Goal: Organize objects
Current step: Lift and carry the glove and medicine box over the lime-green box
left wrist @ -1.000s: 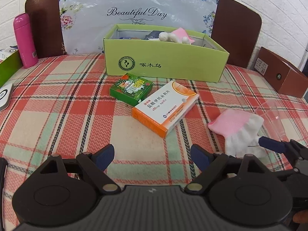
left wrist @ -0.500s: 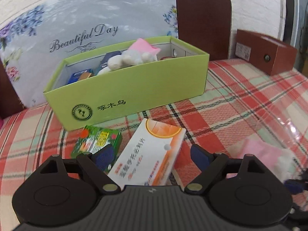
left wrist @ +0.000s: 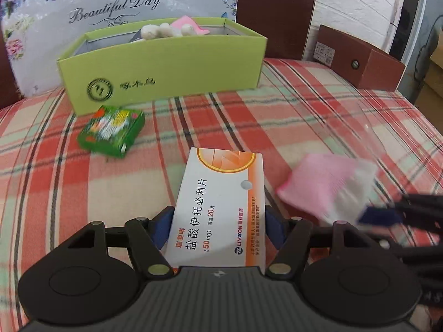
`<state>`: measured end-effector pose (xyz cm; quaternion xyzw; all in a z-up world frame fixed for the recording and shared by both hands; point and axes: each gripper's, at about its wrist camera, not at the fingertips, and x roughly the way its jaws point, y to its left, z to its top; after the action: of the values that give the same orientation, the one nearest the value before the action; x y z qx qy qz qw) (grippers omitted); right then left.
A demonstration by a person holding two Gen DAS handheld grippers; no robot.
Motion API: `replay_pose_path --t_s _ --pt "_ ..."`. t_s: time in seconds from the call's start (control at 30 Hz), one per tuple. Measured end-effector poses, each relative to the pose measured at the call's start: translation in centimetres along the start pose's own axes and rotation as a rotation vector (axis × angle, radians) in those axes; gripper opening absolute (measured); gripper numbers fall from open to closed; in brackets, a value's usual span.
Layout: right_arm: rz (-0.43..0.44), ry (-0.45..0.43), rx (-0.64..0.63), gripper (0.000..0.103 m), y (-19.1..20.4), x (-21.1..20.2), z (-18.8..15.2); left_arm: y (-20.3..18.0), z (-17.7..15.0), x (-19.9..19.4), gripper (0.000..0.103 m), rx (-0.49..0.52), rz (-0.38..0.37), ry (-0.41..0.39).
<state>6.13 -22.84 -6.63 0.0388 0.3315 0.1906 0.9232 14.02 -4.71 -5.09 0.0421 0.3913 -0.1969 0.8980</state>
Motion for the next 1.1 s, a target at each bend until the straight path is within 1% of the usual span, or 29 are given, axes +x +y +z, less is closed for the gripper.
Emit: replay_pose_path --t_s 0.03,0.1,0.2,0.33,0.47,0.5,0.53,0.57,0.7,0.77,0.83,0.87,0.97,1.03,1.07,1.1 --pt "-0.003 -0.008 -0.01 0.046 0.1 -0.2 0.0 -0.2 -0.6 -0.6 0.07 -0.011 0.017 -0.006" --pt "-0.033 -0.018 -0.045 0.051 0.3 -0.4 0.1 -0.3 -1.2 -1.3 0.072 -0.035 0.054 -0.018" --pt "-0.052 -0.025 -0.059 0.052 0.2 -0.6 0.4 -0.3 -0.9 -0.9 0.073 -0.055 0.068 -0.003" --pt "-0.057 -0.026 -0.008 0.052 -0.3 -0.5 0.5 -0.3 0.1 -0.3 0.073 -0.083 0.083 0.01" --pt "-0.017 -0.004 0.039 0.052 -0.6 0.0 0.5 -0.4 0.2 -0.3 0.073 -0.111 0.106 0.018" --pt "-0.013 0.001 0.041 0.059 -0.5 0.1 0.5 -0.5 0.1 -0.2 0.073 -0.115 0.109 0.019" --pt "-0.02 0.004 0.038 0.07 -0.3 0.2 0.6 -0.5 0.1 -0.2 0.073 -0.115 0.112 0.019" --pt "-0.033 0.003 0.03 0.073 -0.1 0.3 0.6 -0.5 0.0 -0.2 0.073 -0.116 0.113 0.017" --pt "-0.056 -0.012 0.009 0.073 0.5 0.2 0.8 -0.4 0.0 -0.3 0.073 -0.119 0.114 0.019" --pt "-0.061 -0.018 0.033 0.07 0.3 0.2 0.9 -0.4 -0.1 -0.3 0.073 -0.122 0.113 0.023" --pt "-0.073 -0.018 0.063 0.06 0.0 0.3 0.9 -0.2 -0.1 -0.3 0.073 -0.125 0.112 0.022" --pt "-0.075 -0.018 0.075 0.058 -0.2 0.4 0.9 -0.2 -0.1 -0.3 0.073 -0.124 0.111 0.022" --pt "-0.069 -0.018 0.095 0.047 -0.5 0.4 0.8 -0.2 -0.1 -0.3 0.073 -0.124 0.111 0.02" --pt "-0.07 -0.005 0.086 0.03 -0.4 0.7 0.7 -0.2 -0.2 -0.4 0.073 -0.121 0.11 0.02" --pt "-0.065 0.005 0.081 0.025 -0.3 0.9 0.6 -0.2 -0.2 -0.5 0.073 -0.118 0.108 0.016" --pt "-0.062 0.01 0.073 0.018 -0.2 1.1 0.6 -0.1 -0.3 -0.6 0.072 -0.117 0.106 0.014"
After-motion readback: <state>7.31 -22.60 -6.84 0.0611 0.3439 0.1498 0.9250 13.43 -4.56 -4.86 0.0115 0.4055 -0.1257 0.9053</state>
